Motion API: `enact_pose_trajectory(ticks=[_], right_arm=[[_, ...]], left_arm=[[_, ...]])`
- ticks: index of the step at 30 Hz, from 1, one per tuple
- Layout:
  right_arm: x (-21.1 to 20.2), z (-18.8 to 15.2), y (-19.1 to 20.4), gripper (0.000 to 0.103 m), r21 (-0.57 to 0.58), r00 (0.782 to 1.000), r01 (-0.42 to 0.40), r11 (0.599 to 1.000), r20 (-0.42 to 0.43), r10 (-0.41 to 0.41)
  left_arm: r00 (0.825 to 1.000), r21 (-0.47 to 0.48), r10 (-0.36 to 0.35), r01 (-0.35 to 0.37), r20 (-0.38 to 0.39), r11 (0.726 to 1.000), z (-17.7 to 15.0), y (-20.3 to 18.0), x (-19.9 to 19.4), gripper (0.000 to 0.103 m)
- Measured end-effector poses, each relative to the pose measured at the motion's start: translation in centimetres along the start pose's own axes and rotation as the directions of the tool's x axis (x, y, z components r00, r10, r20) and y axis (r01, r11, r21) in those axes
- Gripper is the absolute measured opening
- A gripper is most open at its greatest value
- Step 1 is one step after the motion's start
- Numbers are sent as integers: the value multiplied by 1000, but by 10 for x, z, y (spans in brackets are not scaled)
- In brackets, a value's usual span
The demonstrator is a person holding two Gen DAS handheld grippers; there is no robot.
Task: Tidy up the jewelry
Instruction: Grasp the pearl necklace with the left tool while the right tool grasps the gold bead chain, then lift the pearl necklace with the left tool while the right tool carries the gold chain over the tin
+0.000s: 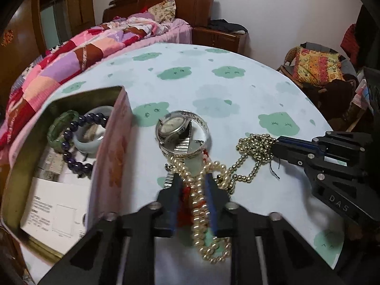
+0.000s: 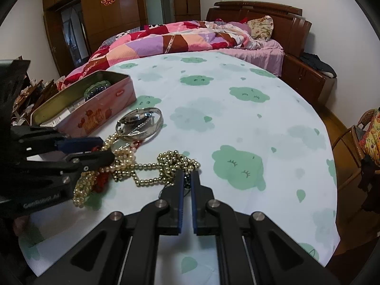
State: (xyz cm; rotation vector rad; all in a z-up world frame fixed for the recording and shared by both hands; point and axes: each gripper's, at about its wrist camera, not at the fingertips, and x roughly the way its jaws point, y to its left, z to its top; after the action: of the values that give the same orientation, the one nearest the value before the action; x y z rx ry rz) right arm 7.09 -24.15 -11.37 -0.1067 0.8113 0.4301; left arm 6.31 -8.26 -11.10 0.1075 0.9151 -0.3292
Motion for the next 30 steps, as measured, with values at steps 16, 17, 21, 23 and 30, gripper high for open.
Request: enact_pose_trajectory(ticks=[16,17,21,23,30], right_arm=[[-29,16,0,7,21,994,-19,1000,111,17],[-30,17,0,7,22,993,-22,1000,116,20],[-36,21,1,7,23,990,-32,999,140,29],[-40,24,2,7,21,987,-37,999,154,33],[-55,32,6,7,14,977,-49,999,206,45]], left_arm=[[979,-44,-74,83,189,996,13,21,-78,8],[977,-49,-77,88,200,995,14,22,-81,8],[969,-57,-84,100,232,993,19,27,-93,8],[967,-61,-80,97,243,993,21,29,-97,8],[961,-61,-68,87,269,994,23,32,-106,8]])
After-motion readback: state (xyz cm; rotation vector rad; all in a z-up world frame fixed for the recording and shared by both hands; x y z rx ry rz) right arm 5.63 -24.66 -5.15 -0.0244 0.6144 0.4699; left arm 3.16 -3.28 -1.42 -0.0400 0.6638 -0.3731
